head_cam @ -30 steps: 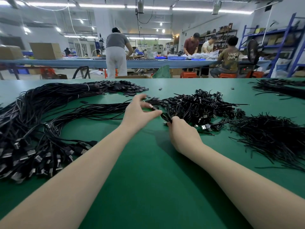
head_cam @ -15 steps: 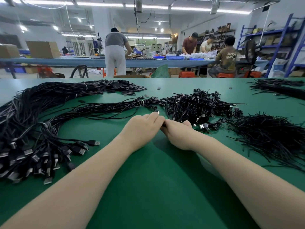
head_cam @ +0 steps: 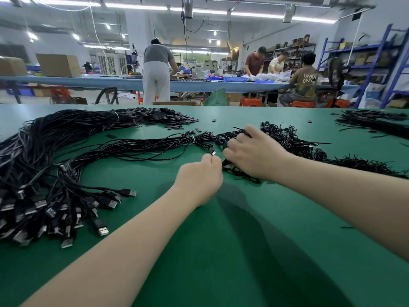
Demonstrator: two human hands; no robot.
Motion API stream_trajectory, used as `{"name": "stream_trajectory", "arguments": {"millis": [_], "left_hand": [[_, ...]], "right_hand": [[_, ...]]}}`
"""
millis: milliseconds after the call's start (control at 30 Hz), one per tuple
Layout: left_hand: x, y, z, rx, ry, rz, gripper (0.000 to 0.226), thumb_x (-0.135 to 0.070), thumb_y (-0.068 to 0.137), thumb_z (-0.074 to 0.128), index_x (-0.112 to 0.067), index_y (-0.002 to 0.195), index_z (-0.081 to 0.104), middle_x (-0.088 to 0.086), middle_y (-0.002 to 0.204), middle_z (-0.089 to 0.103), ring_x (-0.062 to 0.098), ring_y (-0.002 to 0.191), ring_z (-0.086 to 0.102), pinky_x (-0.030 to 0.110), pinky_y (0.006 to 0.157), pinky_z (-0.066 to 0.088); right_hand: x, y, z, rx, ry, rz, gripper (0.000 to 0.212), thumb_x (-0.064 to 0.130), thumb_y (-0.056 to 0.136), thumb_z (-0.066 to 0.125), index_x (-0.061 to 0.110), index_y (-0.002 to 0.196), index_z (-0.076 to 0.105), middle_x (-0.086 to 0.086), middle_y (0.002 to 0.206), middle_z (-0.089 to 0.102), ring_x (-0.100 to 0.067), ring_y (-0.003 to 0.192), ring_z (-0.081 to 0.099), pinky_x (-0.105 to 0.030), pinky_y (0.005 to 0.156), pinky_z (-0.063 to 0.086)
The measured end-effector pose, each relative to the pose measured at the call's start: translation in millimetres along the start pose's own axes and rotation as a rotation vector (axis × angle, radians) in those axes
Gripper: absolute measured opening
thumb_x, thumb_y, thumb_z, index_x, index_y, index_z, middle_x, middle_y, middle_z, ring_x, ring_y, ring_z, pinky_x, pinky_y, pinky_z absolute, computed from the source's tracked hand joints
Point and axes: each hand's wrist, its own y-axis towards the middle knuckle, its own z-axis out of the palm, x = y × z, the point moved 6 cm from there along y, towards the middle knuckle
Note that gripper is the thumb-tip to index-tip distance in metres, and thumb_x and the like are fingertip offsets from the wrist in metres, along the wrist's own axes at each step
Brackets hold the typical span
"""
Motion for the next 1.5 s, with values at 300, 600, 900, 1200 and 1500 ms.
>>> {"name": "stream_trajectory", "arguments": {"millis": [300,600,900,1200,1500], "left_hand": [[24.8,-6.2,15.0,0.037,-0.509,-0.245,0.034,-0.037,0.102,0.024,-0.022,0.072,0.026,-0.003,0.070,0.044,0.025,0.061,0.046,0.034,0.055,0.027],[37.2,-7.4,19.8,0.054,-0.668,-0.377,0.036,-0.039,0.102,0.024,-0.018,0.073,0.030,0.002,0.072,0.049,0.019,0.062,0.046,0.034,0.052,0.024],[37.3,-8.5,21.8,0.055,-0.647,-0.348,0.036,-0.038,0.102,0.025,-0.019,0.072,0.029,0.002,0.069,0.049,0.018,0.058,0.045,0.032,0.049,0.024],[49.2,-6.8,29.3,0.073,-1.045,-0.420,0.034,-0.041,0.095,0.031,-0.013,0.077,0.036,0.009,0.077,0.048,0.021,0.065,0.040,0.042,0.066,0.039],[47.9,-3.8,36.1,0.143,-1.285,-0.424,0.029,-0.032,0.100,0.033,-0.015,0.078,0.037,-0.006,0.064,0.041,0.006,0.043,0.032,0.026,0.051,0.029]], "right_hand": [[-81.8,-91.6,55.0,0.883,0.468,0.507,0.048,0.047,0.089,0.060,0.010,0.120,0.061,-0.003,0.115,0.064,-0.019,0.103,0.061,-0.030,0.091,0.051],[-73.8,-118.7,87.1,0.846,0.588,0.590,0.033,0.031,0.090,0.060,0.009,0.114,0.068,-0.008,0.118,0.067,-0.020,0.110,0.062,-0.029,0.089,0.050],[-71.3,-123.6,89.5,0.898,0.733,0.571,0.051,0.054,0.086,0.060,0.010,0.113,0.067,-0.001,0.112,0.066,-0.017,0.097,0.061,-0.023,0.080,0.045],[-68.7,-118.1,94.5,0.777,0.801,0.509,0.022,0.035,0.094,0.055,0.016,0.096,0.065,0.001,0.096,0.066,-0.012,0.080,0.057,-0.024,0.075,0.047],[-59.1,-67.3,37.0,-0.155,1.191,0.731,0.030,0.025,0.088,0.067,0.020,0.117,0.065,0.010,0.088,0.070,0.009,0.059,0.056,-0.008,0.058,0.042]]}}
